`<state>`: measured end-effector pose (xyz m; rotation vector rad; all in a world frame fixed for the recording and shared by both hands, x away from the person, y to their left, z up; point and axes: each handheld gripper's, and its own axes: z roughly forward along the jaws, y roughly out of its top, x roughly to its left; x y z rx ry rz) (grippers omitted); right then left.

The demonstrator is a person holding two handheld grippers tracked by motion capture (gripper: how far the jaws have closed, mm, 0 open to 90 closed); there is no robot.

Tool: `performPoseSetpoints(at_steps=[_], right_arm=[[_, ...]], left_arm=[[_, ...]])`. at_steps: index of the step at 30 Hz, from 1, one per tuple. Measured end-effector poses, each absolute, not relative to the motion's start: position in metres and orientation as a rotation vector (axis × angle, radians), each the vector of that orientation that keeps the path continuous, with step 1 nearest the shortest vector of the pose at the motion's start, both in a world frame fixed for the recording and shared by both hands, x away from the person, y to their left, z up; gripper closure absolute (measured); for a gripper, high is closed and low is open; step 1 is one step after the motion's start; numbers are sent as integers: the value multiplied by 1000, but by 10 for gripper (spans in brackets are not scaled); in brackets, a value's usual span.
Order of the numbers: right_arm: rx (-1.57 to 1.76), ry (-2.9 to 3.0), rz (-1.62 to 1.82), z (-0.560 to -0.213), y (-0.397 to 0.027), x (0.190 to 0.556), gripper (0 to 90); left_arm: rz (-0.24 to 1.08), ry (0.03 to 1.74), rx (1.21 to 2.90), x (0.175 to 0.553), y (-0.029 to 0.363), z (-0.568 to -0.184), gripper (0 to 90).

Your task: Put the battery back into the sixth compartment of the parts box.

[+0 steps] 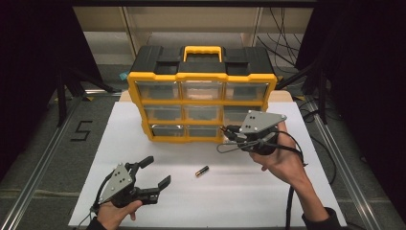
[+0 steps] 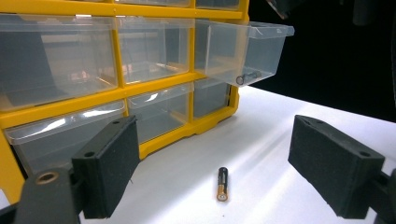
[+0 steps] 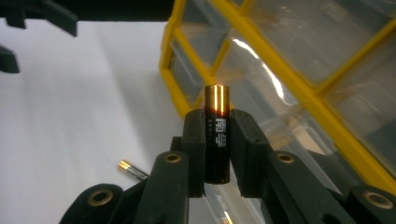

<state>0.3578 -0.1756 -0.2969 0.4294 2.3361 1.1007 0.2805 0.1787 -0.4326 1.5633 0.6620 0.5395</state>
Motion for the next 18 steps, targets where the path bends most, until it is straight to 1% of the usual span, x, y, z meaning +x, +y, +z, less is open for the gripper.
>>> performPoseSetpoints(at_steps=[12,18], right_arm=[[591,2253,1138,-299,-205,376,767],[640,2253,1137,-303,-211,383,767]], left_arm=[[542,657,1562,281,179,-433,157],[543,655,1560,282,179,-433,156]])
